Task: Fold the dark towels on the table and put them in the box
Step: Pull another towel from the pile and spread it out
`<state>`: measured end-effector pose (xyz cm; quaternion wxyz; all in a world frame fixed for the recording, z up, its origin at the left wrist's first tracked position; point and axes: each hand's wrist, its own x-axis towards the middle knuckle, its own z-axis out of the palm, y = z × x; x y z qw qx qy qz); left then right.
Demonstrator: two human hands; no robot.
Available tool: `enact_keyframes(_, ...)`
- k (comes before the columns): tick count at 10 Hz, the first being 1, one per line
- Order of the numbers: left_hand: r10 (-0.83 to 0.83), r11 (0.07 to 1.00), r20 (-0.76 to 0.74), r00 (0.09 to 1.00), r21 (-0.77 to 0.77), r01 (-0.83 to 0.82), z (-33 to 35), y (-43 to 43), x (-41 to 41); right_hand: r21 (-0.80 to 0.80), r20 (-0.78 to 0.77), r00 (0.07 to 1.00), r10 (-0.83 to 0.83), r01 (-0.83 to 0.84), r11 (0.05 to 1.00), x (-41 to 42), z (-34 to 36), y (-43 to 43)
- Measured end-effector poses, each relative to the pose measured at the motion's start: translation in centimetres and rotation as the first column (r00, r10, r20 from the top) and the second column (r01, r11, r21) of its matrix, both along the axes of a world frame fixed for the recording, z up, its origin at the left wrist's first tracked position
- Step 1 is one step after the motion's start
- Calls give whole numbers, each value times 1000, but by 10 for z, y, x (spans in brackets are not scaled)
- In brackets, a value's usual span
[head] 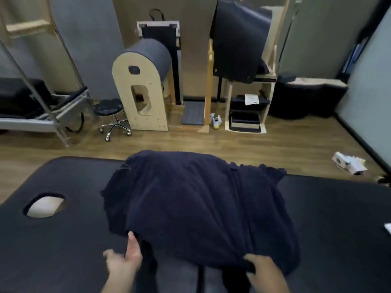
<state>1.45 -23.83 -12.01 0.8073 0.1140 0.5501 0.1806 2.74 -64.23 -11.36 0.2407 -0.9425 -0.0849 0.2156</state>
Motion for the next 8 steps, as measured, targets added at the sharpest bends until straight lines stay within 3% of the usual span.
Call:
enact_keyframes(1,-372,923,-10,928,-105,369,-6,-51,-42,9,43,999,33,-33,999,-25,-15,0)
enact_keyframes(2,-914,402,-112,390,-122,907,10,-112,-44,44,136,990,30,-36,998,-31,-9,21)
enact_keyframes(3,-955,288,55,291,-53,956,23,-164,-32,142,222,975,-30,-2,990,-33,-6,45)
enact_keyframes(4,-802,579,197,564,22,815,38,-190,-11,272,256,965,-48,-24,962,-33,8,67)
enact_keyframes(5,-671,720,218,709,-37,693,53,-191,6,455,183,964,-194,92,886,-26,25,73)
enact_keyframes(6,-649,703,282,706,-131,699,76,-190,10,610,-151,890,-430,426,668,-9,30,74)
enact_keyframes(7,-741,589,306,598,-132,797,102,-195,1,536,-658,585,-475,806,250,18,32,75)
enact_keyframes(8,-780,498,381,496,-101,861,134,-183,-8,461,-721,467,-511,875,149,43,33,75)
